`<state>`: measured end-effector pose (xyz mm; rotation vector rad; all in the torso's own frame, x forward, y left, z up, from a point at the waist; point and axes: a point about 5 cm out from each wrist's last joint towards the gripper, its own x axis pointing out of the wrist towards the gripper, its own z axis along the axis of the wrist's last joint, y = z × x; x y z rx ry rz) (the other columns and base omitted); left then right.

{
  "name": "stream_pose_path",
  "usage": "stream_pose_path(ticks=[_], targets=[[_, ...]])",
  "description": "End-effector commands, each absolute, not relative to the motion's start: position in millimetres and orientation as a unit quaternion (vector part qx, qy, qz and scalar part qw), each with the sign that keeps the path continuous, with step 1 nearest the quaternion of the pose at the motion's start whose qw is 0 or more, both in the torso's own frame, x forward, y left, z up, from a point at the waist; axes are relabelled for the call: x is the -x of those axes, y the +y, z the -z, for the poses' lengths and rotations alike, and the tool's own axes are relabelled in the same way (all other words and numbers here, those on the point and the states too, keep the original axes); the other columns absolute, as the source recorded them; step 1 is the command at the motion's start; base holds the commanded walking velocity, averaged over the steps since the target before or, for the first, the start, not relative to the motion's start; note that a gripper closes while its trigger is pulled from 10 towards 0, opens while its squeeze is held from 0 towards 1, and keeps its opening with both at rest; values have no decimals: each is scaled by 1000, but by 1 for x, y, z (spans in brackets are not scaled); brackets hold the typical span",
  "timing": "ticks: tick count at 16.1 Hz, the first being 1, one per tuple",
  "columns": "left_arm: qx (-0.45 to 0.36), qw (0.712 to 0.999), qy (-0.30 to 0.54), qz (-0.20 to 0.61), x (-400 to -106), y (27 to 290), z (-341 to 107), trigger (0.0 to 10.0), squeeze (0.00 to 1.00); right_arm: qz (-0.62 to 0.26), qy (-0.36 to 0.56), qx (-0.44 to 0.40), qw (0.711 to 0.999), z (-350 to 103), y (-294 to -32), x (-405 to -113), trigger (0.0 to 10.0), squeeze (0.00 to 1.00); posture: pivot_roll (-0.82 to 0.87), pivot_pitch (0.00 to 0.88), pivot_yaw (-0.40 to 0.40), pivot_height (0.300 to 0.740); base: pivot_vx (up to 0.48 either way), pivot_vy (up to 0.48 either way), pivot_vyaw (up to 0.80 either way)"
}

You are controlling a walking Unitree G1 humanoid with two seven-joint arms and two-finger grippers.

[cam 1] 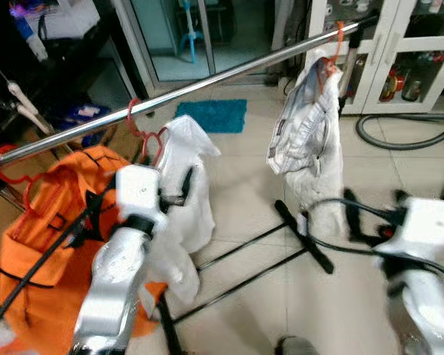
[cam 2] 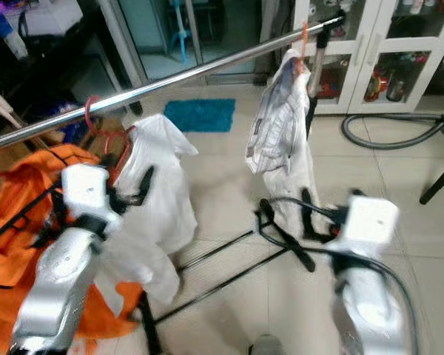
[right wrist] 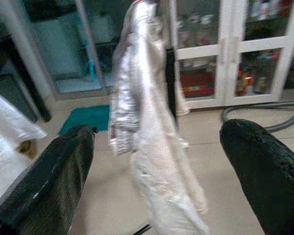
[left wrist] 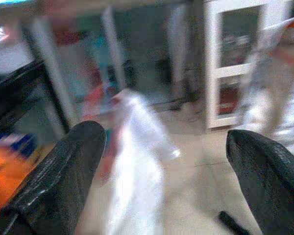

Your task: Hang hanger

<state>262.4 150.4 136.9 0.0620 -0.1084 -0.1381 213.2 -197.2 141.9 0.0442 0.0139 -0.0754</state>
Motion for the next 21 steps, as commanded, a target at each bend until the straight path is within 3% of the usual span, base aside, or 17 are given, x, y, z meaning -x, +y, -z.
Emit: stream_pose_path(ticks=[1, 4, 6, 8, 11, 13, 14, 15, 21], targets=[[-32, 998, -49, 22, -251, 161, -138, 10000, 0, 14, 14, -45, 999, -136, -194, -219, 10000, 0, -66, 106, 56, 740, 0, 0, 0], [-63, 996, -49, 47, -235, 156, -140, 10000, 0, -1, 17, -43, 999, -130, -193, -229, 10000, 0, -38, 72, 68, 740, 0, 0, 0], [-63, 991, -65, 96, -245, 142, -149, 10000, 0, 20, 5, -61, 998, -130, -194, -234, 10000, 0, -31, 59, 91, 740, 0, 0, 0], [-62, 990, -67, 111, -254, 144, -154, 10000, 0, 23, 3, -69, 997, -128, -189, -231, 10000, 0, -39, 56, 117, 740, 0, 0, 0], [-57, 996, -38, 62, -260, 163, -144, 10000, 0, -16, 7, -54, 998, -124, -175, -235, 10000, 0, -52, 24, 118, 740, 0, 0, 0], [-23, 998, -35, 49, -260, 160, -142, 10000, 0, -34, 9, -53, 998, -124, -175, -237, 10000, 0, -44, 26, 92, 740, 0, 0, 0], [-25, 997, -35, 62, -258, 157, -141, 10000, 373, -37, 12, -53, 998, -123, -177, -240, 10000, 0, -42, 12, 69, 740, 0, 0, 0], [-20, 997, -33, 67, -255, 156, -140, 10000, 1000, -37, 12, -50, 998, -123, -178, -244, 10000, 0, -41, 11, 70, 740, 0, 0, 0], [-22, 981, -53, 187, -257, 136, -157, 10000, 1000, -39, 13, -52, 998, -123, -178, -243, 10000, 0, -39, 12, 53, 740, 0, 0, 0]])
